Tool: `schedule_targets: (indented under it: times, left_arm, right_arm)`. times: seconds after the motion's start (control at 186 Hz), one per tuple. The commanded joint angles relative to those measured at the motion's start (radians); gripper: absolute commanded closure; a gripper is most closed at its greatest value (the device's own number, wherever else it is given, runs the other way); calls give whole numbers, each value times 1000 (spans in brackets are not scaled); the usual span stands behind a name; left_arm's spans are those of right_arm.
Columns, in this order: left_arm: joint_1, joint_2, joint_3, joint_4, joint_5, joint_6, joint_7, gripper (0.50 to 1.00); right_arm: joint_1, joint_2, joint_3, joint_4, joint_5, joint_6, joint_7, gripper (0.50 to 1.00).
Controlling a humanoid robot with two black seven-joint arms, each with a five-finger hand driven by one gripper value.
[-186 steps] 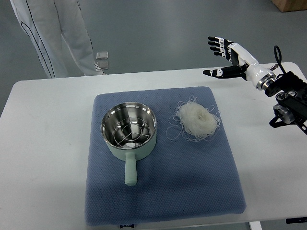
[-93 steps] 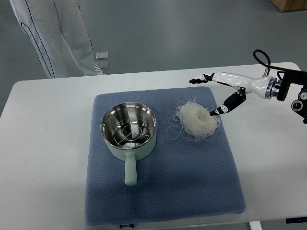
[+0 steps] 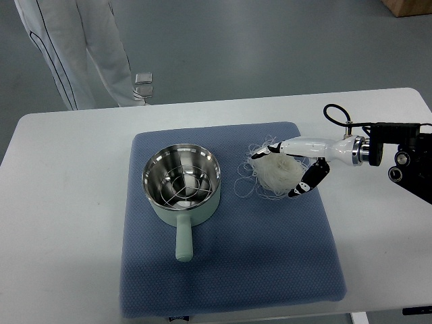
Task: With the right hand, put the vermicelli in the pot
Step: 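Close the right hand fingers around the vermicelli bundle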
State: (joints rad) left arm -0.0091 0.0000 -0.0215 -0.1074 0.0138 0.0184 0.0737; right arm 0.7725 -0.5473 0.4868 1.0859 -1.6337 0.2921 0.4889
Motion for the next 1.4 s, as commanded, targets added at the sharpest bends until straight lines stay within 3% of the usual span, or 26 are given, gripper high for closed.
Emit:
schedule_targets:
  times: [0.0,0.247,0.956,1.053,1.397]
  left_arm:
    - [0,0,0,0,0,0,0,500]
    - [0,0,0,0,0,0,0,500]
    - [0,0,0,0,0,0,0,500]
    - [0,0,0,0,0,0,0,500]
    - [0,0,0,0,0,0,0,500]
  right_arm:
    - [1,4,-17,-8,-5,-22,-1,583]
    - [-4,7,-47,-50,-6,-107,-26,585]
    - [-19,90,-53,-115,-9,-205,-104,599]
    - [-19,90,-53,-123,-9,-206,-104,644]
    - [-18,96,-53,-127,-8,-205,-102,883]
